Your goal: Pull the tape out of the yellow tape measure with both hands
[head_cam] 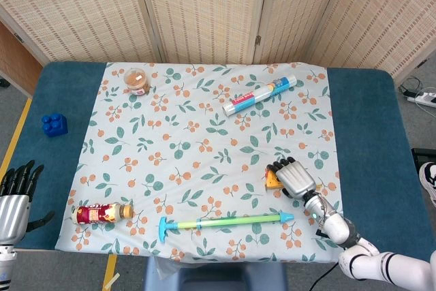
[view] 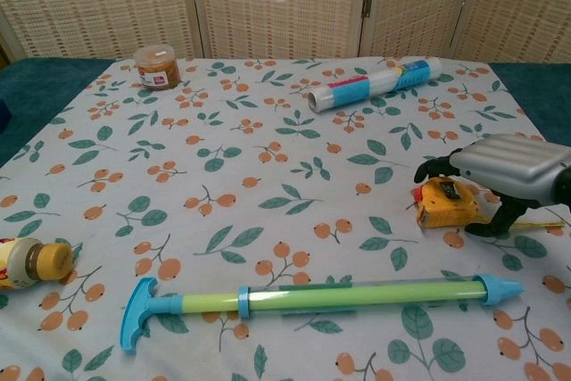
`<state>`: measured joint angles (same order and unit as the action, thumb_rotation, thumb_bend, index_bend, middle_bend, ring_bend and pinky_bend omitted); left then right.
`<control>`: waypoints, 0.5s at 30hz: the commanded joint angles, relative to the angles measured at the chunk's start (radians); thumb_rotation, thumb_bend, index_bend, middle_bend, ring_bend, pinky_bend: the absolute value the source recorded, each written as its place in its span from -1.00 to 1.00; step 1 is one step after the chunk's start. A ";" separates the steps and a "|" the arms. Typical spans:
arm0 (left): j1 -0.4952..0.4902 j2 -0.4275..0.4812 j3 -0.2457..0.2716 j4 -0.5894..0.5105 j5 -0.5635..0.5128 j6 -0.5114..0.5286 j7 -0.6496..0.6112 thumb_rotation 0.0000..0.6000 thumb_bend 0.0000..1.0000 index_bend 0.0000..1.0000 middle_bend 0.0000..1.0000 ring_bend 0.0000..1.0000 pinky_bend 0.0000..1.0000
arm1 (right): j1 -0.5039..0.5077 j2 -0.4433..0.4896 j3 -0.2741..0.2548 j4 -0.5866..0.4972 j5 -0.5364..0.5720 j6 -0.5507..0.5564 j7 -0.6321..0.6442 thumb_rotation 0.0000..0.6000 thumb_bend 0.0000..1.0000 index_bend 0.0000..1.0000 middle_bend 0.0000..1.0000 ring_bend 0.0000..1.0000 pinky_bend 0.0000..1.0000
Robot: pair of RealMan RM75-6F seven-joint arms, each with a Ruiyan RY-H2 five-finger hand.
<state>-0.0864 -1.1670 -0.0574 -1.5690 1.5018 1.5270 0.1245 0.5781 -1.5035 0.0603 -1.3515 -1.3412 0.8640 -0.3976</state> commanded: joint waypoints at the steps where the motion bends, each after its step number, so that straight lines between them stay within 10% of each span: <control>1: -0.004 0.001 -0.005 0.000 -0.002 -0.002 0.000 1.00 -0.66 -0.98 -1.00 -0.97 -1.00 | 0.006 -0.009 0.000 0.004 0.005 0.000 -0.008 1.00 -0.33 -0.34 -0.31 -0.50 -0.56; 15: -0.192 -0.004 -0.106 -0.115 0.015 -0.166 -0.144 1.00 -0.65 -0.90 -0.90 -0.88 -1.00 | 0.033 -0.011 0.092 -0.142 -0.019 0.076 0.241 1.00 -0.33 0.10 0.02 -0.26 -0.54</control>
<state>-0.2451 -1.1673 -0.1423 -1.6585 1.5158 1.3942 0.0049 0.5982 -1.5101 0.1170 -1.4473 -1.3516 0.9248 -0.2438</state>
